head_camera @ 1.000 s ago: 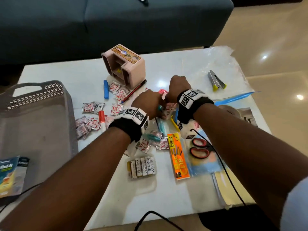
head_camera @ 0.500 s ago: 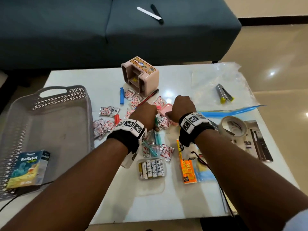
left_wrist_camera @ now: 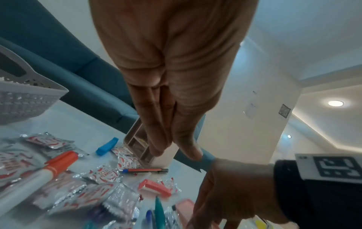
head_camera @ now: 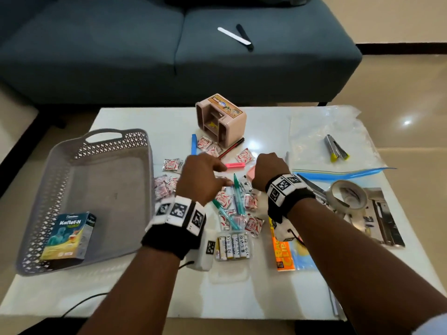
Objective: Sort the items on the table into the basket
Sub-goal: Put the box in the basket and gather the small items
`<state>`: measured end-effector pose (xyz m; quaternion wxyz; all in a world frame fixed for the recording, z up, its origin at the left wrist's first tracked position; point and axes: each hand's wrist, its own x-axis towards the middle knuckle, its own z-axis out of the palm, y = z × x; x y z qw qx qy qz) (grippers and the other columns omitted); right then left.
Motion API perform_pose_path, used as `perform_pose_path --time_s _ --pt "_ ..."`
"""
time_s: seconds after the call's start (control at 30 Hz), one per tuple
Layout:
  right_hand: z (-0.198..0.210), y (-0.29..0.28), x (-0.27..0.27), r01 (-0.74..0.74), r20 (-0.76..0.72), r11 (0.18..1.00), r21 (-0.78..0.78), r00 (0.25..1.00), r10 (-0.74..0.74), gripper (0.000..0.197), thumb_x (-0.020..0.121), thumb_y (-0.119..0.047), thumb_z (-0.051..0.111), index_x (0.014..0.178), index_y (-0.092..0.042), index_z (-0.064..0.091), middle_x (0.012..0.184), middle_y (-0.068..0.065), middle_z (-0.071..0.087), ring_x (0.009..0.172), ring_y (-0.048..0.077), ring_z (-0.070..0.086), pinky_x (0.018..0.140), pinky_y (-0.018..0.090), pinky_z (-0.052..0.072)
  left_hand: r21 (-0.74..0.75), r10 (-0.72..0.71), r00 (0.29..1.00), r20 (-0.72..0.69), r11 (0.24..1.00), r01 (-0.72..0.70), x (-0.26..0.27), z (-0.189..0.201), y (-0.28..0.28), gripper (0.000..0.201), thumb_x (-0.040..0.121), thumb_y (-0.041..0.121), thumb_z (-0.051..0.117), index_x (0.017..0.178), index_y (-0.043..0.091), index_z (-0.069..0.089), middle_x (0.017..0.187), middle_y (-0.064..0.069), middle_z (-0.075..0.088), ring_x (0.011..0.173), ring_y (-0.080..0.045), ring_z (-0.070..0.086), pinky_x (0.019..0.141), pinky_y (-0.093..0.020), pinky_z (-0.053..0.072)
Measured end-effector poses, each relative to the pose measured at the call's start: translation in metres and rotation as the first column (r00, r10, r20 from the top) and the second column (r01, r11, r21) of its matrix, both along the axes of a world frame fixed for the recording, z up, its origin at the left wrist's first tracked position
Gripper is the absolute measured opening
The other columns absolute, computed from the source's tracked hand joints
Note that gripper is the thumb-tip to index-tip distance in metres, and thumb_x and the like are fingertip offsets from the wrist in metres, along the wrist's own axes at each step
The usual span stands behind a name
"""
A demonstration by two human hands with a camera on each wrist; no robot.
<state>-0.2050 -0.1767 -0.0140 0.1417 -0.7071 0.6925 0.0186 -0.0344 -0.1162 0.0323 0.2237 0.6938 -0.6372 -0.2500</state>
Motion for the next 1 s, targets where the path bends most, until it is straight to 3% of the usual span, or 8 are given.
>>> perform_pose_path --time_s 0.13,0.23,0.33,0.4,0.5,0.63,0.83,1.0 --pt "0.003 0.005 -0.011 0.034 0.032 0.999 0.005 0.999 -0.034 0.048 0.073 -0.032 0.076 0.109 -0.005 0.060 0.113 0.017 0.061 0.104 0.032 0.063 0.083 0.033 0.051 0.088 -0.079 0.997 0.011 0.993 0.078 0.003 -0.015 0.022 0.041 0.068 0.021 0.087 0.106 0.015 0.074 0.100 -0.003 0.074 0.088 -0.016 0.069 0.087 -0.034 0.055" --pt "0.017 0.000 -0.025 0.149 0.158 0.988 -0.032 0.977 -0.142 0.055 0.065 -0.044 0.079 0.105 -0.007 0.067 0.109 0.013 0.066 0.102 0.028 0.063 0.078 0.029 0.047 0.074 -0.039 0.999 0.002 0.996 0.039 0.012 -0.018 0.028 0.044 0.071 0.019 0.085 0.111 0.012 0.071 0.098 -0.006 0.073 0.094 -0.024 0.066 0.087 -0.040 0.054" --pt "0.046 0.004 -0.031 0.203 0.390 0.976 -0.082 0.907 -0.156 0.057 0.062 -0.041 0.084 0.110 -0.014 0.069 0.107 0.003 0.069 0.096 0.019 0.066 0.076 0.025 0.051 0.031 0.000 1.000 -0.026 1.000 0.001 0.022 -0.006 0.030 0.038 0.077 0.016 0.080 0.113 0.009 0.070 0.098 -0.008 0.074 0.093 -0.025 0.067 0.086 -0.036 0.054" --pt "0.066 0.020 -0.026 0.110 0.478 0.992 -0.067 0.876 -0.065 0.062 0.059 -0.032 0.089 0.114 -0.016 0.065 0.105 -0.001 0.067 0.090 0.015 0.066 0.064 0.019 0.051 -0.006 0.006 0.999 -0.042 1.000 -0.006 0.027 0.004 0.035 0.026 0.082 0.009 0.073 0.108 0.007 0.074 0.097 -0.010 0.074 0.090 -0.023 0.069 0.086 -0.031 0.054" --pt "0.079 0.058 -0.011 -0.165 0.384 0.985 -0.049 0.907 0.171 0.066 0.060 -0.032 0.089 0.118 -0.016 0.062 0.108 -0.001 0.064 0.096 0.016 0.061 0.076 0.025 0.052 0.060 0.060 0.984 -0.167 0.997 -0.050 0.034 -0.004 0.051 0.016 0.083 0.002 0.069 0.097 0.005 0.076 0.091 -0.015 0.075 0.082 -0.030 0.071 0.082 -0.042 0.058" --pt "0.065 0.110 0.005 -0.397 0.218 0.916 0.048 0.899 0.379 0.066 0.066 -0.032 0.082 0.125 -0.015 0.056 0.117 0.002 0.056 0.111 0.021 0.052 0.091 0.025 0.041 0.202 0.105 0.972 -0.212 0.978 -0.061 0.033 -0.028 0.083 0.008 0.080 0.004 0.070 0.083 0.003 0.078 0.079 -0.018 0.074 0.075 -0.036 0.072 0.073 -0.049 0.059" --pt "0.043 0.149 0.021 -0.461 0.145 0.878 0.125 0.884 0.444 0.050 0.069 -0.026 0.076 0.115 -0.015 0.059 0.113 0.005 0.055 0.109 0.023 0.050 0.086 0.029 0.043 0.254 0.163 0.969 -0.185 0.961 -0.113 0.015 -0.040 0.109 0.007 0.075 0.013 0.079 0.076 0.006 0.079 0.071 -0.013 0.074 0.067 -0.030 0.072 0.067 -0.041 0.061" --pt "0.034 0.157 0.024 -0.484 0.102 0.866 0.123 0.874 0.474 0.054 0.071 -0.028 0.076 0.120 -0.015 0.055 0.117 0.005 0.053 0.111 0.023 0.048 0.089 0.033 0.047 0.246 0.146 0.989 -0.030 0.960 -0.135 0.008 -0.042 0.111 0.019 0.072 0.026 0.083 0.087 0.014 0.080 0.085 -0.005 0.076 0.083 -0.020 0.072 0.078 -0.029 0.057"
